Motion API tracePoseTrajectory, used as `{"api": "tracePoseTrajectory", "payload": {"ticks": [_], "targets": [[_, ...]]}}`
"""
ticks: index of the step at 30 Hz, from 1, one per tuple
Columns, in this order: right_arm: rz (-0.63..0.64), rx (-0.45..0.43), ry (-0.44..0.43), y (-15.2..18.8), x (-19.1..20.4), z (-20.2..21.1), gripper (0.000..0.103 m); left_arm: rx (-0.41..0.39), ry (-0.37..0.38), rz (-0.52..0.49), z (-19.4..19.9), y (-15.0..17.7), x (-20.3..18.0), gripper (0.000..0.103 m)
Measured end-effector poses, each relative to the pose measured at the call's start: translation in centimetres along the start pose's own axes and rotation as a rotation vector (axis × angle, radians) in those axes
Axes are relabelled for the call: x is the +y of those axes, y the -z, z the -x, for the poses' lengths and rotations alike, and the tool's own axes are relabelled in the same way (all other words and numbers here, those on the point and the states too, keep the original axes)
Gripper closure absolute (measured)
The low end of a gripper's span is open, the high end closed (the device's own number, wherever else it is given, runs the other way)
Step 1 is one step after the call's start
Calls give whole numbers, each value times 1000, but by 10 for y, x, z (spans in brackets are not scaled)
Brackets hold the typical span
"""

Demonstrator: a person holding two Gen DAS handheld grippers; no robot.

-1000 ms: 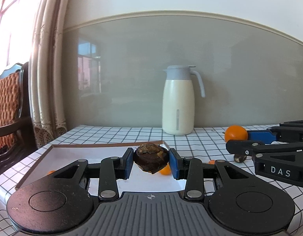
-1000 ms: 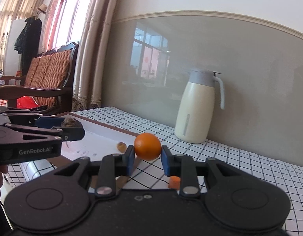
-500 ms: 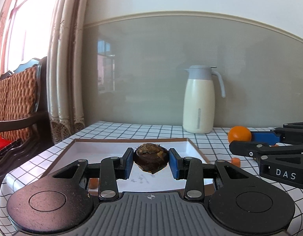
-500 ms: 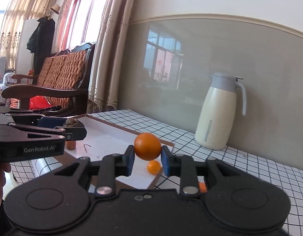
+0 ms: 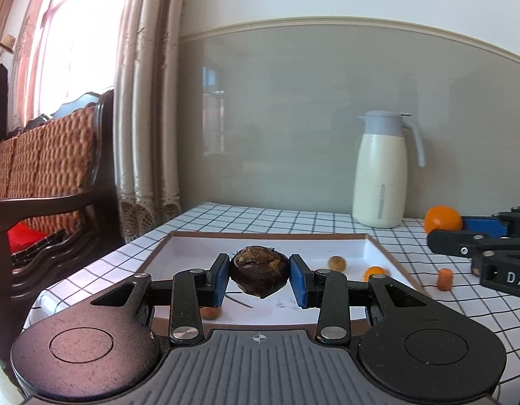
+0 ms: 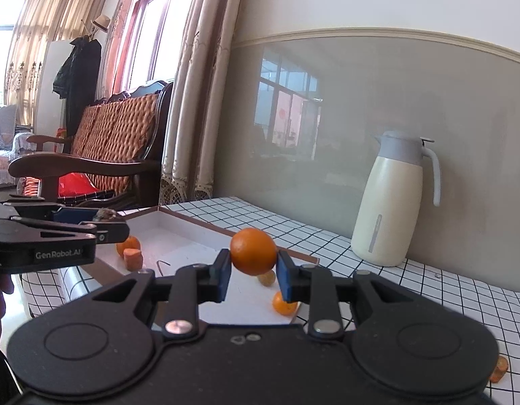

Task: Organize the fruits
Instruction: 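Carry the brown fruit and orange over the cardboard box with both grippers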

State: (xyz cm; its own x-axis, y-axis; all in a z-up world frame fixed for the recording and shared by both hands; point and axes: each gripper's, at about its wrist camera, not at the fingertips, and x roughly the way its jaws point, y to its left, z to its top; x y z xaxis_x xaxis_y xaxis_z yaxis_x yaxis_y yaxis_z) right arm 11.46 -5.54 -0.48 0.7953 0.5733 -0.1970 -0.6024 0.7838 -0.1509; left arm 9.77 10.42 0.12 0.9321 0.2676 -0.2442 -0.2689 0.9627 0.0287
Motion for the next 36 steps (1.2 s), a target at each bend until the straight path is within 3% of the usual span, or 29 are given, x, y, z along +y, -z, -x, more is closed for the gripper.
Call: {"api": "tracePoseTrajectory", "payload": {"ticks": [26,36], "targets": [[-34,24,-28,0,-3,-42,83,55,-127,-1,-37,7,45,64],[-37,117,-24,8,-7,-64,83,76,-141,-6,-54,9,50,64]]}}
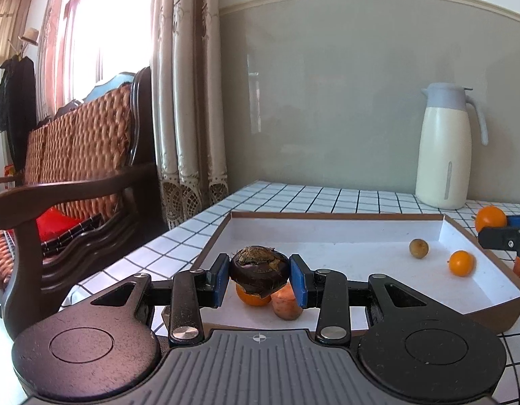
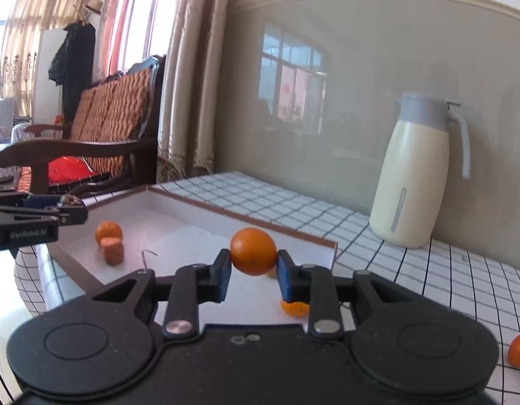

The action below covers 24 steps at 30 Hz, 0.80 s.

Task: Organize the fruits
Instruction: 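Carry the brown fruit and orange over the cardboard box with both grippers, then open both grippers to drop the brown fruit and orange into the box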

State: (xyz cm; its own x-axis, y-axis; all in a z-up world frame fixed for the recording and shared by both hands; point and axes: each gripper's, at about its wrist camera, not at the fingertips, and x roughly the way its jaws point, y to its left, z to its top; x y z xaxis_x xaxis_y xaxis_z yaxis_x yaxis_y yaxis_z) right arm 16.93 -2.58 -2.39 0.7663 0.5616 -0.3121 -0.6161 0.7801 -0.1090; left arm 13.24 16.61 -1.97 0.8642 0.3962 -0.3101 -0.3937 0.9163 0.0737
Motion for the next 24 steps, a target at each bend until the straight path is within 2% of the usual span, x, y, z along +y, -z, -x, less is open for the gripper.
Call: {"api": "tracePoseTrajectory", "payload": {"ticks": [12,19,20,21,22,23,24], "targets": [[-14,73,8,8,-1,-20,83,62,-37,13,-18,3,7,64],[-18,103,18,10,-1,-27,81,54,-44,16,-17,2,9,64],[-1,105,38,11,1,-29,78,55,-42,19,-17,2,9,64],[27,88,84,11,3,-29,58,44,-47,18,-16,2,9,64],[41,36,136,11,4,-25,17,16,-62,14,-13,2,8,59],[33,-43,183,11,3,-17,5,-29,-85,12,-7,2,8,25],[12,-94,182,9,0,-11,5,-78,-124,17,-1,3,8,5]]}}
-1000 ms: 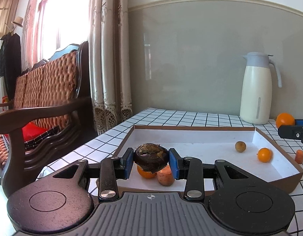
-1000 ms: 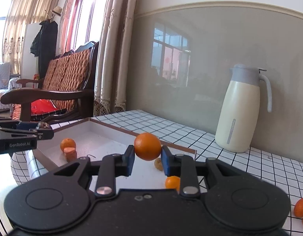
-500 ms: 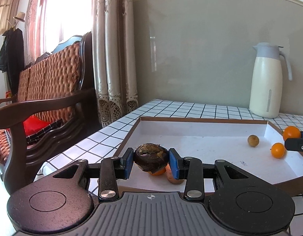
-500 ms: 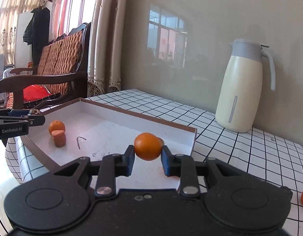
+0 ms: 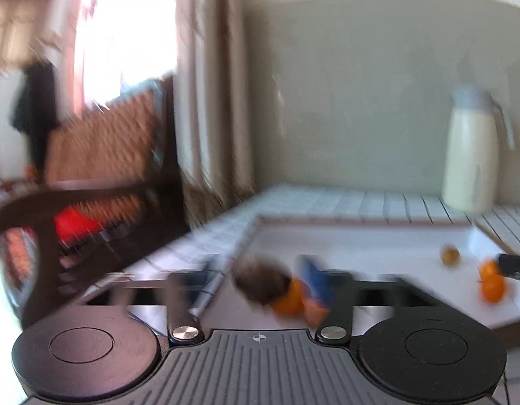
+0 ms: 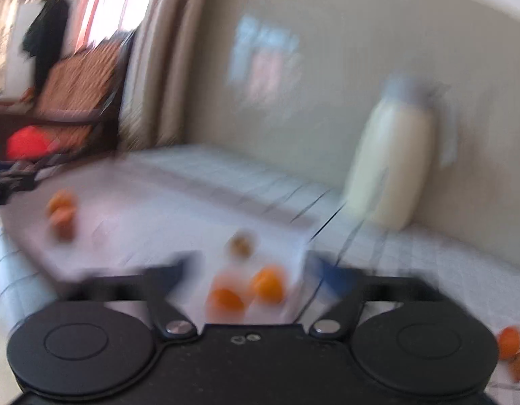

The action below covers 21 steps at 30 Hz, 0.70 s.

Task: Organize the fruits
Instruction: 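Open both grippers to drop the brown fruit and orange into the box, then move both open grippers back toward the carrot pieces on the table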

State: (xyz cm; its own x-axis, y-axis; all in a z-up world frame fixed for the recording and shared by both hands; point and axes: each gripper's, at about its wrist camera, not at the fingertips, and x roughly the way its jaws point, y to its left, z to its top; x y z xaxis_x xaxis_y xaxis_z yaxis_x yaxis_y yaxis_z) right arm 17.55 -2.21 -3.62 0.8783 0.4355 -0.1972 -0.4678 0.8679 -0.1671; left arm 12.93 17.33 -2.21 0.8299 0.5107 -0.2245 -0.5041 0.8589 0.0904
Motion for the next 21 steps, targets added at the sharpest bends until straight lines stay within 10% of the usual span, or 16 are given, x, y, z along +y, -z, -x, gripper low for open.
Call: {"api": "tracePoseTrajectory", "payload": {"ticks": [21], "targets": [[-11,75,-33,2,0,-2,6,-13,-6,-45,9,-1,-15,0]]}}
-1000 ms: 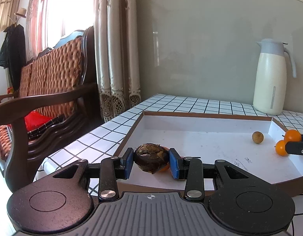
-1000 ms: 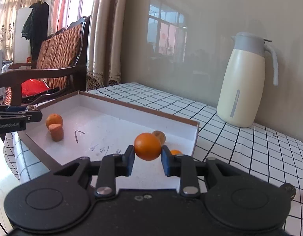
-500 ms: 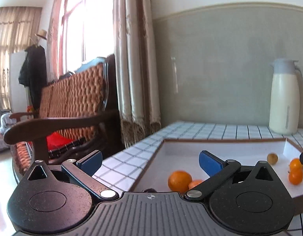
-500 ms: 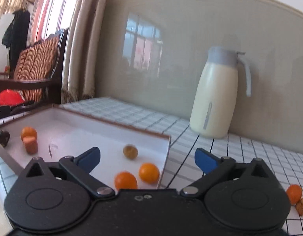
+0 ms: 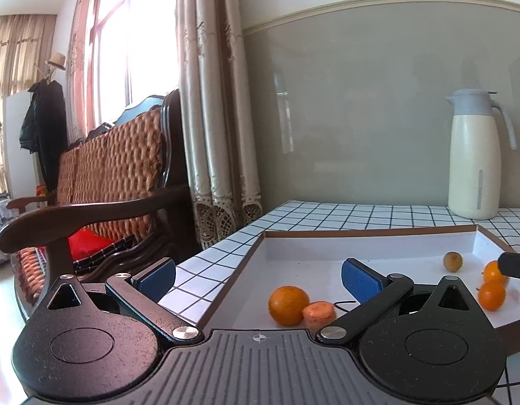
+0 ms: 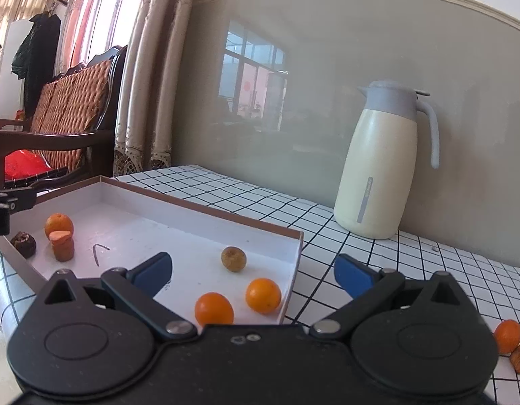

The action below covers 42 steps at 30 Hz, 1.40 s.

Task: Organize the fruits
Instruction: 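Move both open grippers back toward the carrot pieces on the table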

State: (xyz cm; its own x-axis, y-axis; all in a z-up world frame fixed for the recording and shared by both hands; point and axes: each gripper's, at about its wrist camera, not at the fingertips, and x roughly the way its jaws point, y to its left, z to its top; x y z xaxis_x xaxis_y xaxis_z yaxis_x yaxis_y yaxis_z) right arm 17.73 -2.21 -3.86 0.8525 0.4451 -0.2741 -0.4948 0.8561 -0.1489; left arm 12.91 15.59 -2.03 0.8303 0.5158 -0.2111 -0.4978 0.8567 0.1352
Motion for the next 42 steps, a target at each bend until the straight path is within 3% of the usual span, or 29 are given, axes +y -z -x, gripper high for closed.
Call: {"api": "tracePoseTrajectory", "payload": {"ticks": [9,17,31,42], "targets": [[17,-47,7,-4,-7,21,6,-68,38,7,21,-10,-13,0],[46,-86,54,-1,-28,41,6,-91,142,-43,32,-18,-53,0],[-55,-34,214,25,-117,79,6,-115,371,-98,62,-22,-147,0],[-99,38,316,50,-170,106,8,-111,506,-183,86,-20,-225,0]]}}
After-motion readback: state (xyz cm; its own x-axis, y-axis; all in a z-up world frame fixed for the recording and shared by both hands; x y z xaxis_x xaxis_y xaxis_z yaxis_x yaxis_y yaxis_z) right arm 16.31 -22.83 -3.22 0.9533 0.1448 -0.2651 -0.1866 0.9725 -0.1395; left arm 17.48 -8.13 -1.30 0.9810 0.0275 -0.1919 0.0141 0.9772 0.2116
